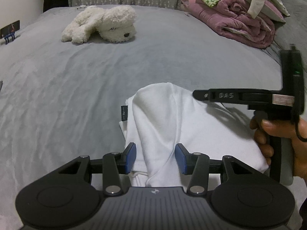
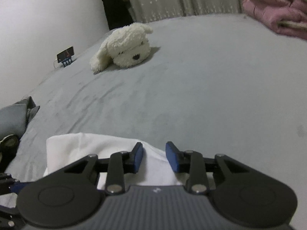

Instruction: Fold clothes

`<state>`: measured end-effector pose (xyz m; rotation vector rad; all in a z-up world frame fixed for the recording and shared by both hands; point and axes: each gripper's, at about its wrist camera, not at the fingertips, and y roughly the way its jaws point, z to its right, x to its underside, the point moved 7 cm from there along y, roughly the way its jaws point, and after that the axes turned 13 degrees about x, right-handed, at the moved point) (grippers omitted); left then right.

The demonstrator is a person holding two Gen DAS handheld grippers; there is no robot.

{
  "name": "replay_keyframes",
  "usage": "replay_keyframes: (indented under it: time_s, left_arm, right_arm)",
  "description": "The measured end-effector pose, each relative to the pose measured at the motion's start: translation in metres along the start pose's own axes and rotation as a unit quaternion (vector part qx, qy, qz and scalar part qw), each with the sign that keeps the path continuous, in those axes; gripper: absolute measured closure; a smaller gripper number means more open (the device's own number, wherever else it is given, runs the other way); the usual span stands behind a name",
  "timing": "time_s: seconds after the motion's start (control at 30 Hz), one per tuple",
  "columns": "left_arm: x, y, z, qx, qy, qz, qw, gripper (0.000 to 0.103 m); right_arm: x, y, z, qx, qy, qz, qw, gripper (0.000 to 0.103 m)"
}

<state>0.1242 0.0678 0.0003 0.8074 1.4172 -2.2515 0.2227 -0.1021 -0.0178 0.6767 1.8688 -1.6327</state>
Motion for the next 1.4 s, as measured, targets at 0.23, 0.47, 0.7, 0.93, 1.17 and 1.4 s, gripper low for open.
replay_keyframes:
  time_s: [0.23,0.47,0.7,0.93,1.17,1.4]
  left_arm:
    - [-0.012,-0.011,0.0,0.017,-0.019,0.051,0.9984,0.057]
    - [-0.024,-0.023,-0.001,0.035,-0.038,0.101,0.9935,0.058]
    - [-0.029,-0.006,-0.007,0.069,-0.071,0.134,0.9861,0.06]
    - [-0.024,0.01,-0.016,0.025,-0.067,0.115,0.9908,0.069]
    - [-0.02,0.017,-0.03,-0.026,-0.073,0.091,0.9928,0.067]
    - [-0.03,-0.006,-0.033,-0.027,-0.077,0.121,0.9893,0.068]
  right_arm:
    - [0.023,-0.076,-0.001,-0.026,0.018,0.063,0.997,0.067]
    - [0.072,-0.123,-0.013,-0.049,0.013,0.072,0.996,0.074]
    - [0.084,-0.12,-0.022,-0.038,0.007,0.065,0.997,0.074]
    - [0.09,-0.111,-0.026,-0.033,-0.008,0.065,0.997,0.076]
    - [0.091,-0.111,-0.028,-0.026,-0.024,0.073,0.997,0.076]
    - [0.089,-0.136,-0.027,-0.024,-0.019,0.083,0.996,0.073]
